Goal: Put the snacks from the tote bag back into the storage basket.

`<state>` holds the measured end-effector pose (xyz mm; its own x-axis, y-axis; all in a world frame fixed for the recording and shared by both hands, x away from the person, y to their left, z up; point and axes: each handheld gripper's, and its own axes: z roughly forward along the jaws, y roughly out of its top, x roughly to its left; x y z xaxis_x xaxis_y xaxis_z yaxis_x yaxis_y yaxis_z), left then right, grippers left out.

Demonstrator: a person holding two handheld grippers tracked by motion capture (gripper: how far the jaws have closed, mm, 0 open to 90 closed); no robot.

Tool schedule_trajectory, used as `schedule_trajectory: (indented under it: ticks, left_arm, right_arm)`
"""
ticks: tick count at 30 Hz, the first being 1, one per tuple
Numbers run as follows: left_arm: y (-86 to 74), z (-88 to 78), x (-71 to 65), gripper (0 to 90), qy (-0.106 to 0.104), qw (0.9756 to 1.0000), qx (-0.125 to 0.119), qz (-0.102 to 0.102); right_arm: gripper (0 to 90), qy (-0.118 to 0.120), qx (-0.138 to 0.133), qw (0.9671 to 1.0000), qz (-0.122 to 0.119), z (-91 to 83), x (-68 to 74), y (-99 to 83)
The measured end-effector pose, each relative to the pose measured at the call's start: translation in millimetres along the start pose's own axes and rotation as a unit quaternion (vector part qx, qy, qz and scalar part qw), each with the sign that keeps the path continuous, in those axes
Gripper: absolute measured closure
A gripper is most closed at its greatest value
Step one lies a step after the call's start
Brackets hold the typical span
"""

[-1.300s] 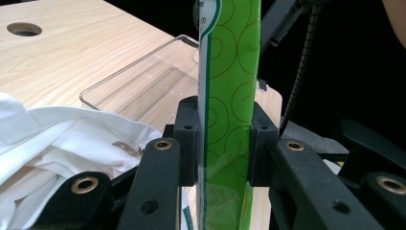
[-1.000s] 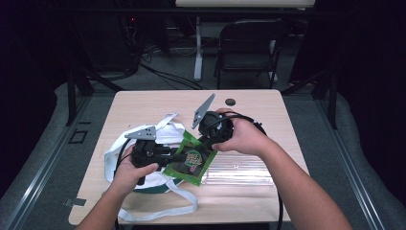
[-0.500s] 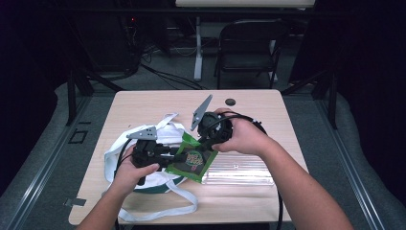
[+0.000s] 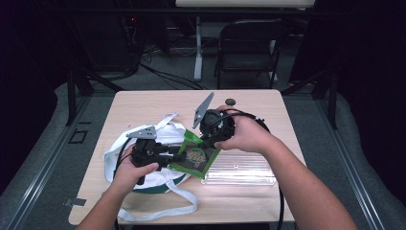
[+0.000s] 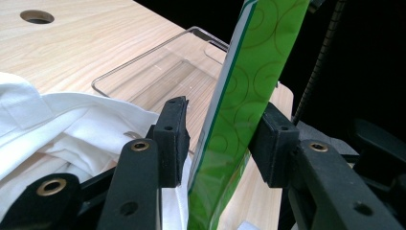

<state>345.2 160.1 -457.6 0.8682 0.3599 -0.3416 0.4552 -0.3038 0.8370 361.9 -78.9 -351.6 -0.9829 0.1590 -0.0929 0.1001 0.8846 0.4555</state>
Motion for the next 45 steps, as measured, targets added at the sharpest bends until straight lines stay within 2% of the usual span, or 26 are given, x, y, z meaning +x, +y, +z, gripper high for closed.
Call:
schedule_trajectory:
  ticks: [24,36,38,43,45]
  left_arm:
    - [-2.3,-4.9,7.7,59.8,0.019,0.9997,-0.002,-0.016]
    - [-3.1,-9.0,12.1,60.1,0.026,0.9994,-0.007,-0.023]
    - [-3.2,-9.3,12.4,60.2,0.026,0.9994,-0.007,-0.023]
    - [-4.7,-11.5,17.7,60.2,0.031,0.9992,-0.007,-0.026]
    - [-6.3,-12.3,20.7,60.2,0.034,0.9989,-0.007,-0.033]
  right_arm:
    - [77.5,-0.037,0.026,0.999,-0.002,-11.7,-6.3,-8.5]
    - [77.4,-0.067,0.045,0.9968,-0.006,-21.8,-12.0,-17.1]
    - [77.4,-0.067,0.04,0.9969,-0.001,-21.8,-12.1,-18.3]
    - [77.4,-0.084,0.058,0.9948,-0.007,-26.3,-15.6,-23.5]
    - [77.4,-0.088,0.06,0.9943,-0.007,-28.0,-16.8,-25.0]
